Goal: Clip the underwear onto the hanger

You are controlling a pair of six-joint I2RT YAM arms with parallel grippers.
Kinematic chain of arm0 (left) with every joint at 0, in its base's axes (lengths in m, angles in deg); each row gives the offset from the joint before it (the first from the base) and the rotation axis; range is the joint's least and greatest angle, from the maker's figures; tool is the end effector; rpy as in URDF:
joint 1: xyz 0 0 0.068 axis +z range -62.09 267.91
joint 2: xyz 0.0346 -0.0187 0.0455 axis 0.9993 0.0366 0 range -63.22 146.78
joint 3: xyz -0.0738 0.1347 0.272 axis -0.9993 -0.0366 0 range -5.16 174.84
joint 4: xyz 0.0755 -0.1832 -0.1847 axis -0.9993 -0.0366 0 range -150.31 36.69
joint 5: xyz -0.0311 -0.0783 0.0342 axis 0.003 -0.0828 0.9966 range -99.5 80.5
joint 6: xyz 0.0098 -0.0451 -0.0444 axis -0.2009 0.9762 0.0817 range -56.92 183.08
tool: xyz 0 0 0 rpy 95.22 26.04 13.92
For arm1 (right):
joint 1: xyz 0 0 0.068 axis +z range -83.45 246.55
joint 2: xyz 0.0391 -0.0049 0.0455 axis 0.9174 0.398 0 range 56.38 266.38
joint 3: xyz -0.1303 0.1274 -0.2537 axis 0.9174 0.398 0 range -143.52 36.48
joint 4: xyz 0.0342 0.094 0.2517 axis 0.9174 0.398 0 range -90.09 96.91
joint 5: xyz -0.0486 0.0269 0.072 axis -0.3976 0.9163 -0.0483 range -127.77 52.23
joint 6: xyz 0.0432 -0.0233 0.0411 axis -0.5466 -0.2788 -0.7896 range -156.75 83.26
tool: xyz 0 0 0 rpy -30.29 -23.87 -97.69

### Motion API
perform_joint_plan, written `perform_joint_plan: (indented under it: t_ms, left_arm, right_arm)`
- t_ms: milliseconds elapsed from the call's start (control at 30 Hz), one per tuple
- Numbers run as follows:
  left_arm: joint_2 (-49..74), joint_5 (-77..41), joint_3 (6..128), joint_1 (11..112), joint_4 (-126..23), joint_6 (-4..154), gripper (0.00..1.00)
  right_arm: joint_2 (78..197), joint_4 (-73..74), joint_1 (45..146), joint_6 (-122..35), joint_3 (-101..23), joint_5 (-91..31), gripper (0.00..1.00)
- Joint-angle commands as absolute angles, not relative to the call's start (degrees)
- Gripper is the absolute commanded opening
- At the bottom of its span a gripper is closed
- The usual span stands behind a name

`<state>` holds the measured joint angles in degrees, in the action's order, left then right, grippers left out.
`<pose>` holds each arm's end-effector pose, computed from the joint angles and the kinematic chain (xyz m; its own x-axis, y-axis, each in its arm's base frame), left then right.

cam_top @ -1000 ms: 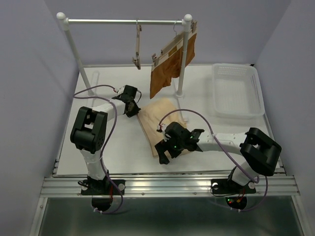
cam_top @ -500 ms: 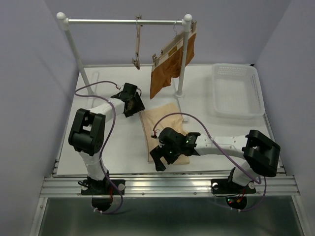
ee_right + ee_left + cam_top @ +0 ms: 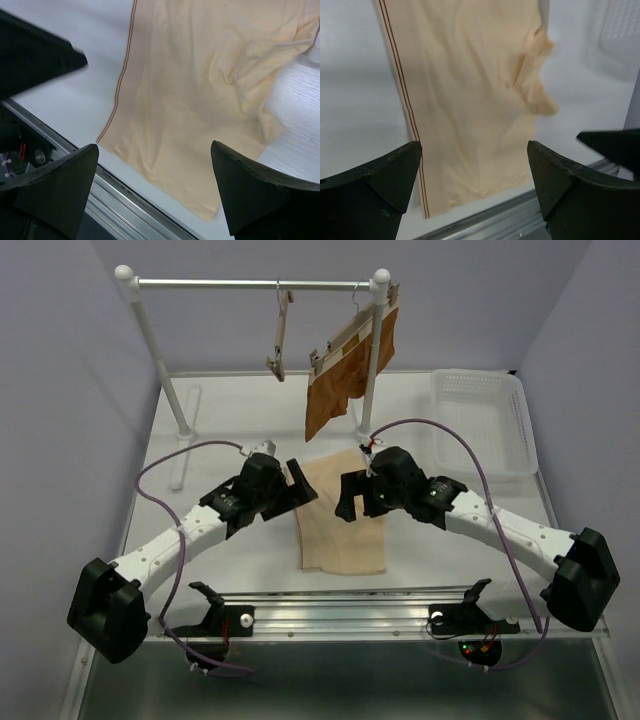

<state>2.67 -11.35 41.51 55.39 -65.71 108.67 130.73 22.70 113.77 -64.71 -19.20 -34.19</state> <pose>0.2194 -0.1419 0.2995 -0.7097 -0.3943 -0.5838 0.0764 0.7807 -0.6202 0.1955 0.2159 0.3003 -0.7556 -0.1275 -0.6425 -0.4642 0.7963 0.3879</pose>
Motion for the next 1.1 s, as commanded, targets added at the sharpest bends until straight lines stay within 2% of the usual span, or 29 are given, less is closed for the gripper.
perform_joint_plan:
  t_ms: [0,233,333,600,767,1067]
  left_arm:
    - [0.2,-15.8,34.5,48.3,-64.5,118.0,0.99]
    - [0.8,-18.4,26.8,36.2,-56.0,125.5,0.99]
    - [3.9,-17.9,25.8,34.6,-55.7,126.3,0.99]
    - [5.6,-17.2,19.5,34.5,-57.7,128.9,0.99]
    - [3.8,-14.8,17.1,34.6,-65.9,132.2,0.99]
    - [-5.5,-10.7,16.1,36.0,-75.0,137.4,0.99]
  right_arm:
    - [129.9,19.9,110.4,-65.7,-17.4,-32.0,1.0]
    - [137.1,14.0,106.2,-66.9,-15.2,-22.8,1.0]
    - [139.3,11.3,106.2,-67.9,-13.0,-21.2,1.0]
    - [142.1,10.3,106.2,-69.3,-6.9,-24.5,1.0]
    - [140.1,10.8,106.2,-70.9,-3.2,-24.7,1.0]
    - [131.8,17.9,106.2,-69.5,4.0,-15.8,1.0]
